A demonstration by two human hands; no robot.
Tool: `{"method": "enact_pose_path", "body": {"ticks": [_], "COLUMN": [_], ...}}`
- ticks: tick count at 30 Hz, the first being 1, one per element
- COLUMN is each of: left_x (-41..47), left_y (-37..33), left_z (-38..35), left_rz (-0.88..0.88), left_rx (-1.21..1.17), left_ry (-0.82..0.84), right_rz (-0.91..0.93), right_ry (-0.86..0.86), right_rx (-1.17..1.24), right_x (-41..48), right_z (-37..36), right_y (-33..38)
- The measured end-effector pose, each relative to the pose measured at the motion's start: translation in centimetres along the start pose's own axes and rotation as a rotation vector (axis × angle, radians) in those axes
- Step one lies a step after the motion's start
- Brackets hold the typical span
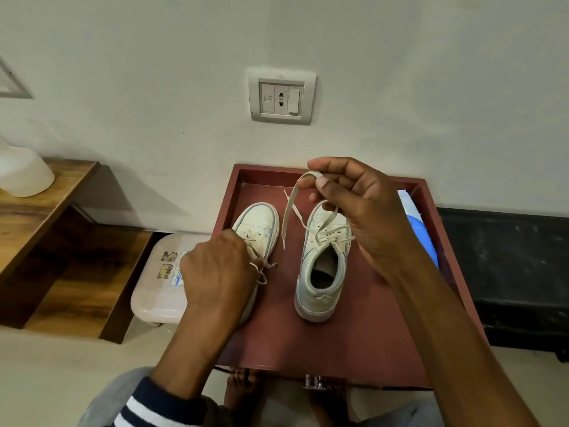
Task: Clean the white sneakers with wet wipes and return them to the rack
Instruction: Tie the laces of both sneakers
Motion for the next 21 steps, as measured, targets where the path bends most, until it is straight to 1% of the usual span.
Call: {"method": "enact_pose_path", "body": {"ticks": [1,2,3,4,5,6,7,9,10,11,12,13,14,16,17,18,20,21], "left_x": [-0.1,-0.1,-0.1,-0.1,0.0,0.0,0.0,0.1,0.3,0.6,1.1,1.5,1.9,2.5,2.8,3.0,3.5,3.7], "left_y": [0.1,0.1,-0.1,-0.5,-1.1,-1.9,-3.0,-4.9,-5.6,-6.0,-6.2,-6.3,-6.4,-6.2,-6.0,-5.9,-5.6,-5.5], "left_z": [0.7,1.3,1.8,2.2,2.5,2.7,2.9,3.3,3.5,3.7,3.9,3.7,3.6,3.2,2.9,2.5,1.9,1.6], "left_rz": [-0.001,-0.033,-0.099,-0.176,-0.254,-0.326,-0.382,-0.452,-0.471,-0.466,-0.448,-0.422,-0.386,-0.296,-0.250,-0.199,-0.110,-0.087], "left_rx": [0.013,-0.036,-0.160,-0.348,-0.571,-0.785,-0.945,-1.100,-1.142,-1.181,-1.226,-1.259,-1.283,-1.317,-1.334,-1.348,-1.317,-1.281], "left_ry": [-0.063,-0.150,-0.231,-0.254,-0.224,-0.149,-0.059,0.059,0.055,0.026,-0.005,-0.042,-0.061,-0.027,-0.004,0.011,0.003,-0.008], "right_rz": [0.004,0.008,0.014,0.020,0.027,0.035,0.041,0.047,0.044,0.043,0.051,0.067,0.088,0.098,0.056,-0.029,-0.256,-0.352], "right_ry": [0.009,0.017,0.024,0.031,0.040,0.052,0.068,0.115,0.139,0.147,0.117,0.044,-0.070,-0.316,-0.379,-0.380,-0.304,-0.289], "right_rx": [-0.016,-0.032,-0.048,-0.066,-0.086,-0.108,-0.133,-0.170,-0.189,-0.223,-0.281,-0.346,-0.408,-0.557,-0.699,-0.881,-1.185,-1.252], "right_x": [0.0,-0.1,-0.1,-0.1,-0.1,-0.1,-0.2,-0.4,-0.5,-0.5,-0.4,-0.3,-0.2,-0.1,-0.2,-0.2,-0.6,-0.9], "right_z": [0.0,-0.1,-0.1,-0.2,-0.3,-0.4,-0.6,-1.2,-1.4,-1.6,-1.4,-0.9,0.0,2.6,3.9,5.2,7.5,8.2], "right_y": [0.0,0.0,0.0,0.0,0.1,0.3,0.4,0.9,1.1,1.2,1.1,1.0,0.7,0.1,-0.3,-1.0,-2.7,-3.4]}}
Point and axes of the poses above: each hand's wrist, its own x-axis towards the middle knuckle, its own z-axis out of the back of the hand, y = z × x, the point moved 3 cm from there along x, towards the middle knuckle, and after that the axes turned 11 degrees about x, right-handed, at the moved point
